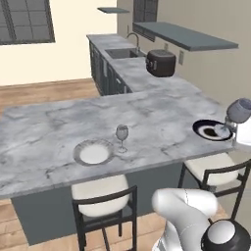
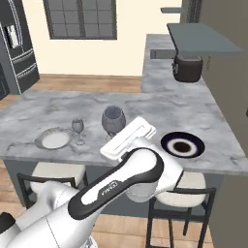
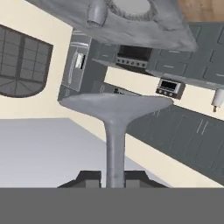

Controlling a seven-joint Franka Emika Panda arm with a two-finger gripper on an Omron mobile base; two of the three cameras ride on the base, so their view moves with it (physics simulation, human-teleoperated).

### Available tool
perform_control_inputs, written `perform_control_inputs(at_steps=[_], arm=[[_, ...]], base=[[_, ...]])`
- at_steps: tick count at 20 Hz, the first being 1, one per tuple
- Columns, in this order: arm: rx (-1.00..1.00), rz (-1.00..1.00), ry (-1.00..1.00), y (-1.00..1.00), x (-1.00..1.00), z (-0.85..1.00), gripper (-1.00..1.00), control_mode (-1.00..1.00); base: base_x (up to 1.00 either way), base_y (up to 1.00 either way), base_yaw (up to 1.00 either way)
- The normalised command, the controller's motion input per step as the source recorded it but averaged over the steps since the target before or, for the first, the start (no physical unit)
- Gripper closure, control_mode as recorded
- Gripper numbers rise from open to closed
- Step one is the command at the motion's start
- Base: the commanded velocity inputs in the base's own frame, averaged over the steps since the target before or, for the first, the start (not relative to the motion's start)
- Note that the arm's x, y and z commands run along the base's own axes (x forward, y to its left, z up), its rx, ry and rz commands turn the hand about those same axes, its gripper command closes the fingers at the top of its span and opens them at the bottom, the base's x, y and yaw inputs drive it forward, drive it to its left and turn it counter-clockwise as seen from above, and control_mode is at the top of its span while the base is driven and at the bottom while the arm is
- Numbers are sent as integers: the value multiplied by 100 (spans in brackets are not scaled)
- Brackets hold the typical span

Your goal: Retrieve the wine glasses from the counter and place one next to each plate.

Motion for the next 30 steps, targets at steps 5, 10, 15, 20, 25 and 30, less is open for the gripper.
perform_control_inputs(at_steps=[5,10,15,20,25,30], arm=[[0,0,0,0,0,0,100,100],[0,0,0,0,0,0,100,100],[0,0,0,0,0,0,100,100],[0,0,0,0,0,0,100,100],[0,0,0,0,0,0,100,100],[0,0,0,0,0,0,100,100]], base=[[16,-25,27],[87,-39,-5],[86,-43,-6],[37,-39,-21],[9,-55,-38],[-13,-49,-5]])
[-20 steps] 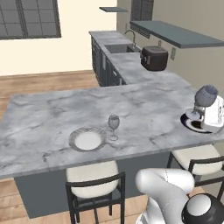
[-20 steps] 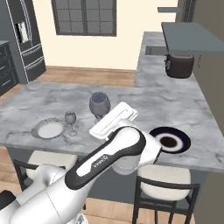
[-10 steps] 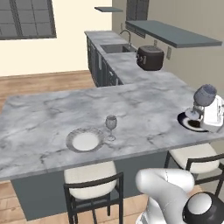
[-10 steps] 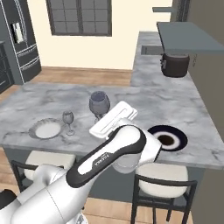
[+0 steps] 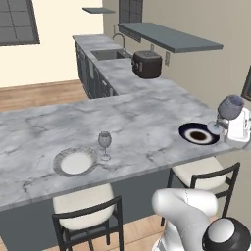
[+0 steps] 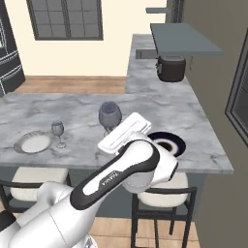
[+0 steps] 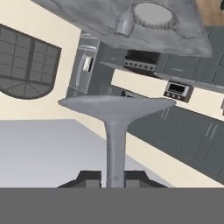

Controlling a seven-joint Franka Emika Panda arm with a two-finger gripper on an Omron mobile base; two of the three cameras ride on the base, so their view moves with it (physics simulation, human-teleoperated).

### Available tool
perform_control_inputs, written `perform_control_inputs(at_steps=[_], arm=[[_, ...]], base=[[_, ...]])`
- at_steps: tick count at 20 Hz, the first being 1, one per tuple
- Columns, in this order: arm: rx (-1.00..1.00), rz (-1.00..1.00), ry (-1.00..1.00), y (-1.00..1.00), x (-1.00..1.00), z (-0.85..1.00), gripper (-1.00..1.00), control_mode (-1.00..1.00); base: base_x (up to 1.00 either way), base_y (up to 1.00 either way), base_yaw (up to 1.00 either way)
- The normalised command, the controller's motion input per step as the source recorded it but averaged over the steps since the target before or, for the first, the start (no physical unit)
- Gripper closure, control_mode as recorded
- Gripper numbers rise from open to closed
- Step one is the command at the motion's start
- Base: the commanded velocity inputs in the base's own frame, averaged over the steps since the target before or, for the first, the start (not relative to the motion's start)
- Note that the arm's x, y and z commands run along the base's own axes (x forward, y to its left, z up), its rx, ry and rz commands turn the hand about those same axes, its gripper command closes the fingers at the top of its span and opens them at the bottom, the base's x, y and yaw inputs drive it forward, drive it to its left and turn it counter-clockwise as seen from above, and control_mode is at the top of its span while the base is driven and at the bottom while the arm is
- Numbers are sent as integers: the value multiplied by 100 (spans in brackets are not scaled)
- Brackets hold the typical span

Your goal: Retrieve the wine glasses from the counter and place one next to each plate.

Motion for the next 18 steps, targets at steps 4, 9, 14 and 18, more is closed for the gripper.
perform_control_inputs(at_steps=[4,9,14,18], arm=[[0,-16,15,-37,4,-4,100,-100],[0,-26,25,-6,44,-17,100,-100],[0,-20,17,2,68,-9,100,-100],[0,-3,3,6,77,-24,100,-100]], base=[[0,0,0],[0,0,0],[0,0,0],[0,0,0]])
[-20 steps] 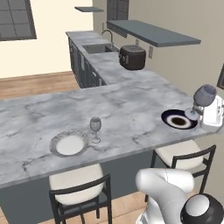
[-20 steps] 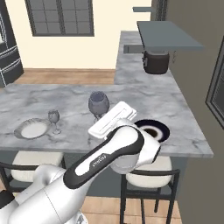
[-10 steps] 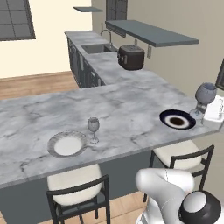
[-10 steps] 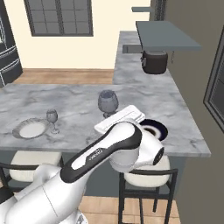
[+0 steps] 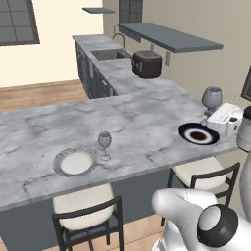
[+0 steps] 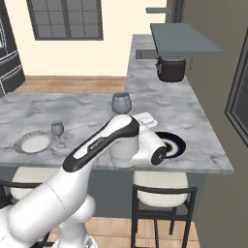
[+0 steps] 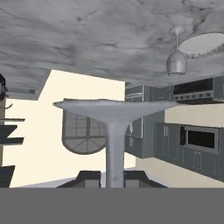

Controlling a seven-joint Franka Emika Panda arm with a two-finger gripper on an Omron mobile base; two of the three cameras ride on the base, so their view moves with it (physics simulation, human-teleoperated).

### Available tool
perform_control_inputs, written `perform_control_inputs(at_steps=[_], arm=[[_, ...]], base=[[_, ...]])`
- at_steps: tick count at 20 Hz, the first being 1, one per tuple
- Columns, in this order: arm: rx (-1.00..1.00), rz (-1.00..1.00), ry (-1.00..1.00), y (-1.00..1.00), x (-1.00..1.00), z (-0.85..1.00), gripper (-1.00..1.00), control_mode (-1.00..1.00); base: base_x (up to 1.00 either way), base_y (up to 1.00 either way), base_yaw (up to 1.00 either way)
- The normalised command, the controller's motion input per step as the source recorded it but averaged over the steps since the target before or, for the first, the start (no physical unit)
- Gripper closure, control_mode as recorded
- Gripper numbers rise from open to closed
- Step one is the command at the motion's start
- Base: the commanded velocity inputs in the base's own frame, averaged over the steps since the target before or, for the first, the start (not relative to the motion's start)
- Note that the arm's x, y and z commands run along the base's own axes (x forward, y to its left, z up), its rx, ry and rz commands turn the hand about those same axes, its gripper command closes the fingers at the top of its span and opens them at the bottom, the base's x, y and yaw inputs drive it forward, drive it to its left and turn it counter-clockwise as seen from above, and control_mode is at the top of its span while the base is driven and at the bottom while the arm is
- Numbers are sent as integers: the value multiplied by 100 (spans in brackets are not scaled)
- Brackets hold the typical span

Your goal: Retrieve the wine glasses from the counter and place one next to each plate.

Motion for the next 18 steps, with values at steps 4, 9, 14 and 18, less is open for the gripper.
perform_control_inputs(at_steps=[4,9,14,18], arm=[[0,0,-4,0,49,-42,100,-100],[0,0,-1,0,56,-47,100,-100],[-3,0,4,0,59,-44,100,-100],[-8,-3,12,12,44,-43,100,-100]], base=[[0,0,0],[0,0,0],[0,0,0],[0,0,0]])
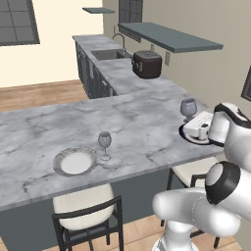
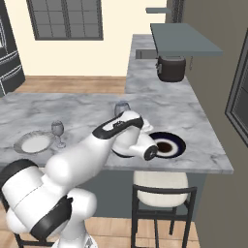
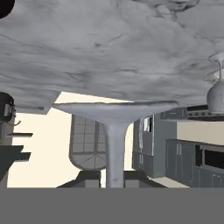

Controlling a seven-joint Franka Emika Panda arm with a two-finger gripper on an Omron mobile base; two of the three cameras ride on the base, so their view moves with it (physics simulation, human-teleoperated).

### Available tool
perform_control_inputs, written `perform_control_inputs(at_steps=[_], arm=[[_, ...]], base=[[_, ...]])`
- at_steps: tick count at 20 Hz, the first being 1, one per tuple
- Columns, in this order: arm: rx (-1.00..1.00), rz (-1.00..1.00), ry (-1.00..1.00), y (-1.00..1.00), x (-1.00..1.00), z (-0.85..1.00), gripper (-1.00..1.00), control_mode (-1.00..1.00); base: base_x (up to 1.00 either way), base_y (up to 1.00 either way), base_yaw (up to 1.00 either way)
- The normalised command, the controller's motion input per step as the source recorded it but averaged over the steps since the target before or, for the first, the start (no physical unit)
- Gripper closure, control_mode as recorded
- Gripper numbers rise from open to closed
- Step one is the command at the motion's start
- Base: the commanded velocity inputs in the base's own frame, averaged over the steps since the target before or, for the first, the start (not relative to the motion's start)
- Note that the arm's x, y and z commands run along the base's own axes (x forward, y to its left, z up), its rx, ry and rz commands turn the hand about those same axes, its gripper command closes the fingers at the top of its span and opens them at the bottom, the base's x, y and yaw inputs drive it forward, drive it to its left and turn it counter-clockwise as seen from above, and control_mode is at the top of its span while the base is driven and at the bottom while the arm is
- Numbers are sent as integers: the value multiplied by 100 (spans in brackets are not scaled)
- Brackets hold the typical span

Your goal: Retrieve the wine glasses from the counter and place one next to each plate.

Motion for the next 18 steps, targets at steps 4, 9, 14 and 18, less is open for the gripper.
perform_control_inputs(at_steps=[4,9,14,18], arm=[[-11,-8,11,18,23,-35,100,-100],[-5,-7,6,14,9,-53,100,-100],[0,-8,7,3,8,-58,100,-100],[0,-8,6,0,12,-44,100,-100]], base=[[0,0,0],[0,0,0],[0,0,0],[0,0,0]])
